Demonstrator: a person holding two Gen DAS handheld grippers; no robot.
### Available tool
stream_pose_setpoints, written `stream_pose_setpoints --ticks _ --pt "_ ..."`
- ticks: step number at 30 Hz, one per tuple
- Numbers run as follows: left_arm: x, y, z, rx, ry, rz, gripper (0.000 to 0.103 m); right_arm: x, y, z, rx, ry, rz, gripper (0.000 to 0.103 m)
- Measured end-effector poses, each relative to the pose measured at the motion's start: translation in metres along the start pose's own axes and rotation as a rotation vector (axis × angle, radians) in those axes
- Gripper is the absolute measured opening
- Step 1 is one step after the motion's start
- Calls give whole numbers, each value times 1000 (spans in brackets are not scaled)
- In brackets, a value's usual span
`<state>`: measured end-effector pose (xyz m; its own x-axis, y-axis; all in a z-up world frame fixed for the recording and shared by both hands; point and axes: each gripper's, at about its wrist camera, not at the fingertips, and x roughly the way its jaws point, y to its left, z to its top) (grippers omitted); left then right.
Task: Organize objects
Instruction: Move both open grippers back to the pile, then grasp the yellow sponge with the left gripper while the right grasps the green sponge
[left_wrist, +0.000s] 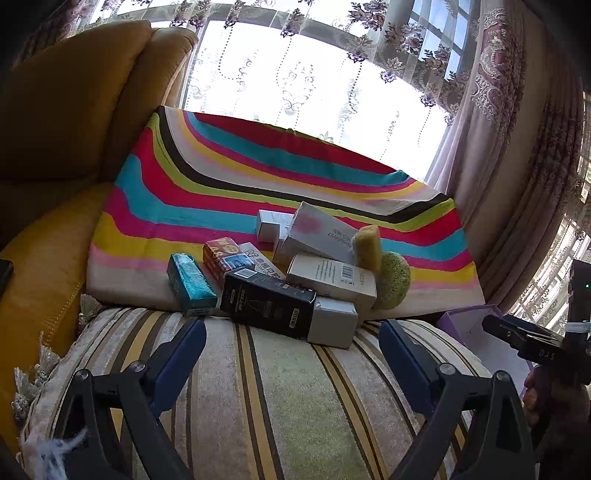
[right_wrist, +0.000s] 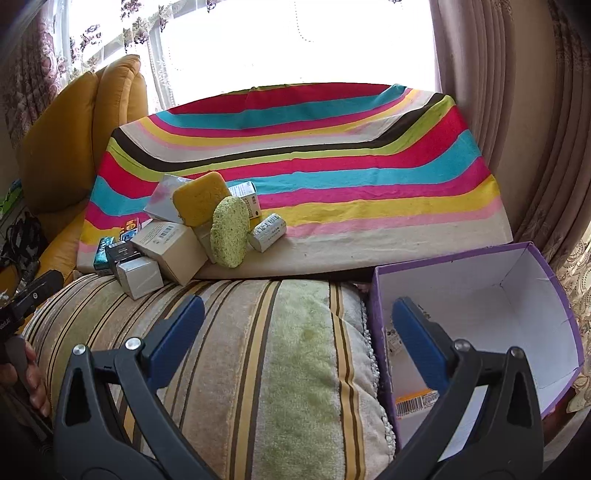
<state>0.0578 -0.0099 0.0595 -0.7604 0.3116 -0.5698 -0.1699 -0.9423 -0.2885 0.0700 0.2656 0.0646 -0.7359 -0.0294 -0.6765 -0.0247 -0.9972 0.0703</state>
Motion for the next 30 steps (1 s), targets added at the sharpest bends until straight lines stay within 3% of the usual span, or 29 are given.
stream_pose_setpoints --ticks 7,12,19,30 --pt "19 -14 22 -13 -23 -105 87 32 33 24 -77 26 21 98" --pt "50 -25 38 -40 4 -181 80 54 51 31 -108 49 25 93" --pt "91 -39 57 -49 35 -215 72 76 62 41 -106 67 30 86" --pt "133 -61 68 -15 83 -218 60 106 56 51 -54 125 63 62"
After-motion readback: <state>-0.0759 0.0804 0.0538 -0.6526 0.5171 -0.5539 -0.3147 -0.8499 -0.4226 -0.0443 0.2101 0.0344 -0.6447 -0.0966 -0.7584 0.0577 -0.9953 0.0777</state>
